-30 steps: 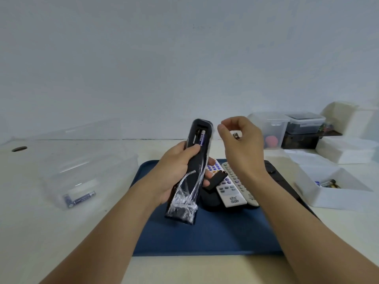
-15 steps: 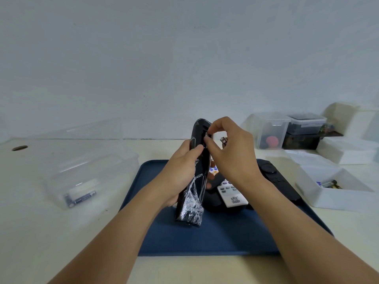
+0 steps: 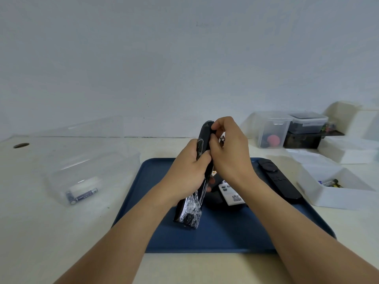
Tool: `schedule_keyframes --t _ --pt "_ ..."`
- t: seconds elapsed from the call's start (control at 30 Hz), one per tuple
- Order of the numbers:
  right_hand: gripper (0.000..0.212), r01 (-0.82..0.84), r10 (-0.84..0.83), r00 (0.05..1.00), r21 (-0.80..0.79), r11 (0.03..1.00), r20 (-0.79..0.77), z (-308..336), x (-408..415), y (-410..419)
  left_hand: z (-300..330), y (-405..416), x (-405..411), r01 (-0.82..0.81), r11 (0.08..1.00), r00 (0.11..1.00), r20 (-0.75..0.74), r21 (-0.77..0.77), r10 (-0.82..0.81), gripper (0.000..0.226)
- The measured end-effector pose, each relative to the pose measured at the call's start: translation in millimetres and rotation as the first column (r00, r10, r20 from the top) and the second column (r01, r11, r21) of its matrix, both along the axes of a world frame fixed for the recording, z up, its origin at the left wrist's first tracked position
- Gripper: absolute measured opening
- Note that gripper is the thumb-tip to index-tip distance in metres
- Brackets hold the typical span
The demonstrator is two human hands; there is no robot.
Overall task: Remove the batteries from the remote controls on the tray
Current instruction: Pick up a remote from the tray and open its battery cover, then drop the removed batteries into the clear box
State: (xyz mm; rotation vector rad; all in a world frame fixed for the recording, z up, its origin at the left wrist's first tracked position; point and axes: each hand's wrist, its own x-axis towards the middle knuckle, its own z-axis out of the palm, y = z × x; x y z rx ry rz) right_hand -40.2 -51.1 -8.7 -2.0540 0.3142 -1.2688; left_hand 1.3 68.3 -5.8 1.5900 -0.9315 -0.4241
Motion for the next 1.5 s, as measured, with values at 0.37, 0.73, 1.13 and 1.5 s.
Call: schedule_keyframes --t 0.37,0.73,1.13,1.5 --pt "0.022 -0.108 0.111 0.993 0.073 0.991 -0.033 -3 0 -6 -3 -2 1 -0.029 0.999 1.0 0.004 0.031 0.029 0.015" --pt "0.017 -0.193 0.123 0.981 0.685 0.703 0.149 6 -3 -7 -5 -8 0 -0.038 0.999 0.992 -0.118 -0.026 0.035 0.015" --pt "0.032 0.268 -0.088 0.917 0.437 0.858 -0.39 36 -143 -120 2 -29 -55 0.062 0.997 0.965 -0.253 -0.044 -0.071 0.019" --pt "0.012 0.295 -0.31 0.716 -0.132 0.946 -0.625 49 -168 -139 9 -36 -58 0.027 0.998 0.954 -0.297 -0.054 -0.042 0.02"
